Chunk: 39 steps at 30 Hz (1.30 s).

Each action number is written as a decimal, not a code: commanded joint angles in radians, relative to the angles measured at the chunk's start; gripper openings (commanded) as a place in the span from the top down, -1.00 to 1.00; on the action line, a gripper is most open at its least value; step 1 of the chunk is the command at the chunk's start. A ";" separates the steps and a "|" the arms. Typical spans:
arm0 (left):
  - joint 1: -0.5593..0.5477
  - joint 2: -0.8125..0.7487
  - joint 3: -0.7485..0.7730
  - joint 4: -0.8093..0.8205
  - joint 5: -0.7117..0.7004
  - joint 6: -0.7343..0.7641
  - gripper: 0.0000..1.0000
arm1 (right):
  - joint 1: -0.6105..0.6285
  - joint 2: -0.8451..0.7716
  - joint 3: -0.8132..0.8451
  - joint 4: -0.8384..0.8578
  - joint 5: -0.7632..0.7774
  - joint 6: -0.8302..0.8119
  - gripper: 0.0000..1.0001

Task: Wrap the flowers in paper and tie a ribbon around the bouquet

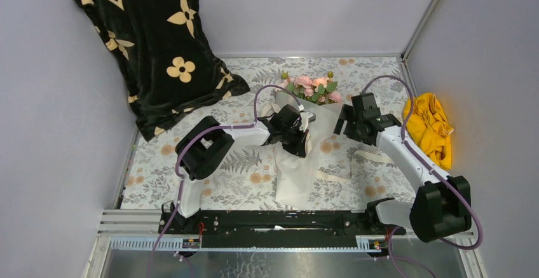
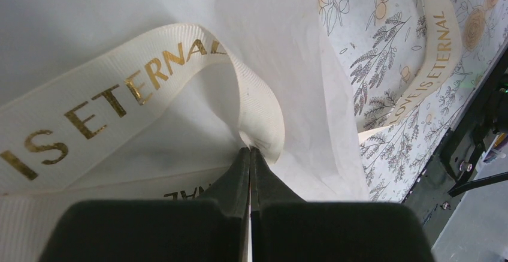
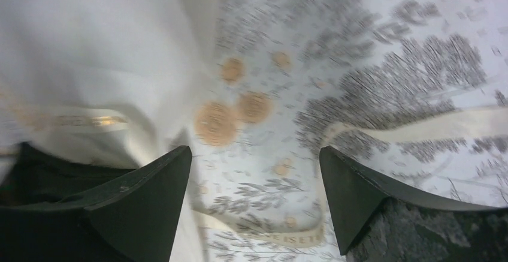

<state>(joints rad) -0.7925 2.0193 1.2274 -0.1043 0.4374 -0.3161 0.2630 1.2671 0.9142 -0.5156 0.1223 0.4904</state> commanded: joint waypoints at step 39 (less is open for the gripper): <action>0.025 -0.038 -0.038 0.011 -0.080 0.051 1.00 | -0.132 -0.166 -0.120 0.900 -0.711 0.184 1.00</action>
<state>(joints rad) -0.7910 1.9903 1.1934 -0.0704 0.3794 -0.2913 0.1051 1.0039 0.9661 0.1261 -0.4885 0.4721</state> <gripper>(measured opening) 0.006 0.011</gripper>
